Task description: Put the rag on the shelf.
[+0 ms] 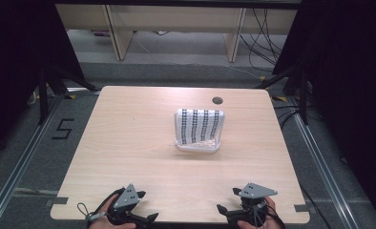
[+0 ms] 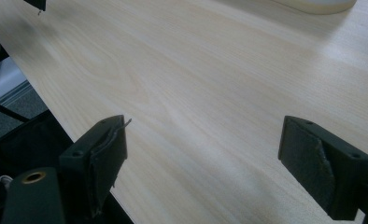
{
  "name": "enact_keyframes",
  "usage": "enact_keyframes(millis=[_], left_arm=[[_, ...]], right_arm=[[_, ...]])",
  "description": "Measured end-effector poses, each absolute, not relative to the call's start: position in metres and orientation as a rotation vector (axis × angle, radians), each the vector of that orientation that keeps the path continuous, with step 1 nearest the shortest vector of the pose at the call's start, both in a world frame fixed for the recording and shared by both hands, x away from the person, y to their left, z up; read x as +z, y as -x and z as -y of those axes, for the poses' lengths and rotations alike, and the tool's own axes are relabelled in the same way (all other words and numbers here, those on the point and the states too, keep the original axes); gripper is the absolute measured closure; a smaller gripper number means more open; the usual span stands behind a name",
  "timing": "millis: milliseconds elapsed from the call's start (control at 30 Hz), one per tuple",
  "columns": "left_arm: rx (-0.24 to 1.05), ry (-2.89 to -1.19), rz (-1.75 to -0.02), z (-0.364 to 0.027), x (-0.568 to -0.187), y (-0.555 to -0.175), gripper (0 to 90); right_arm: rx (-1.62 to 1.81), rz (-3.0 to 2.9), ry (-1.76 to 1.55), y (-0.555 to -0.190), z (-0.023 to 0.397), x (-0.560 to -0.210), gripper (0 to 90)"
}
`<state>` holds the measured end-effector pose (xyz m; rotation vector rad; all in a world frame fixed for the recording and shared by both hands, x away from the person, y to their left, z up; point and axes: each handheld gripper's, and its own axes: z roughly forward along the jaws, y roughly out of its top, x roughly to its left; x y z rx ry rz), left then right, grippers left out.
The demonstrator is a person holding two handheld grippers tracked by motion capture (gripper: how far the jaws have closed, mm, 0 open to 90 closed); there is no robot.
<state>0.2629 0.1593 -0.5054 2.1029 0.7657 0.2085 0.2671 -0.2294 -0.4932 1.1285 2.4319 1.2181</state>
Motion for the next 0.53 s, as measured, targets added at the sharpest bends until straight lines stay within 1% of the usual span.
enact_keyframes(millis=[300,333,433,467,533], left_arm=[[0.213,-2.121,-0.749,-0.1609,-0.5056,-0.2642,15.4],[0.205,-2.109,-0.776,-0.1610,-0.5065,-0.2647,15.4],[0.212,-2.098,-0.785,-0.1617,-0.5061,-0.2649,15.4],[0.227,-2.136,-0.763,-0.1653,-0.5056,-0.2674,15.4],[0.217,-2.115,-0.781,-0.1645,-0.5067,-0.2672,15.4]], right_arm=[[1.201,-2.425,-1.139,-0.2673,0.2295,-0.4937,16.6],[1.208,-2.423,-1.146,-0.2677,0.2296,-0.4942,16.5],[1.222,-2.445,-1.142,-0.2689,0.2303,-0.4946,16.6],[1.212,-2.431,-1.150,-0.2683,0.2306,-0.4941,16.6],[1.221,-2.431,-1.156,-0.2683,0.2306,-0.4936,16.6]])
